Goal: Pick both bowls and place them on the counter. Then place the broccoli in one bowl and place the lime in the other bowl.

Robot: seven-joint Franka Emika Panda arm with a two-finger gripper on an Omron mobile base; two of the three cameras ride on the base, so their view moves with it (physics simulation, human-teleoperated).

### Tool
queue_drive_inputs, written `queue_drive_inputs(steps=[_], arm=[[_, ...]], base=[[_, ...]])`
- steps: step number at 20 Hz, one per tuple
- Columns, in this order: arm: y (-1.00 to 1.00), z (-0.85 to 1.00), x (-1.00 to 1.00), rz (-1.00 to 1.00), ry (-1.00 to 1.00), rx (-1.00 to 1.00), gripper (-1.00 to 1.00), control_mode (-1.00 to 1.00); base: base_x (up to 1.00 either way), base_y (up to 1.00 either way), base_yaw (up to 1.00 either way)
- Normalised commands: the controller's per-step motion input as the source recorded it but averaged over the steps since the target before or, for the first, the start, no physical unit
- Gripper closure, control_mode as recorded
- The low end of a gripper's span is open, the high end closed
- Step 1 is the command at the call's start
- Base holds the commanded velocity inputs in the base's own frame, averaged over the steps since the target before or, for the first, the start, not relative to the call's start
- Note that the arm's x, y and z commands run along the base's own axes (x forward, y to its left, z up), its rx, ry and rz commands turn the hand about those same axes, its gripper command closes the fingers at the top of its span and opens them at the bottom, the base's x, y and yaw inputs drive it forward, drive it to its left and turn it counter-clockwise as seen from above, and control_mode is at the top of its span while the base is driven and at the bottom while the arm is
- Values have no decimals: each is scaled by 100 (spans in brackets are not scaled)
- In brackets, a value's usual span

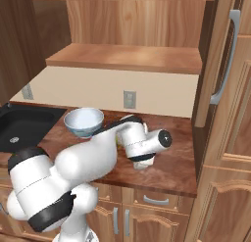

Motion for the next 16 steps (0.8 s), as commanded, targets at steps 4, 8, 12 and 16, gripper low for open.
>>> queue_drive_inputs(steps=[4,8,12,16], arm=[[-12,-74,18,7,-3,-4,100,-100],[-8,-62,44,2,0,-6,100,-100],[-15,-28,33,2,0,-2,100,-100],[-28,-19,10,3,0,0,100,-100]], base=[[0,0,0],[0,0,0],[0,0,0],[0,0,0]])
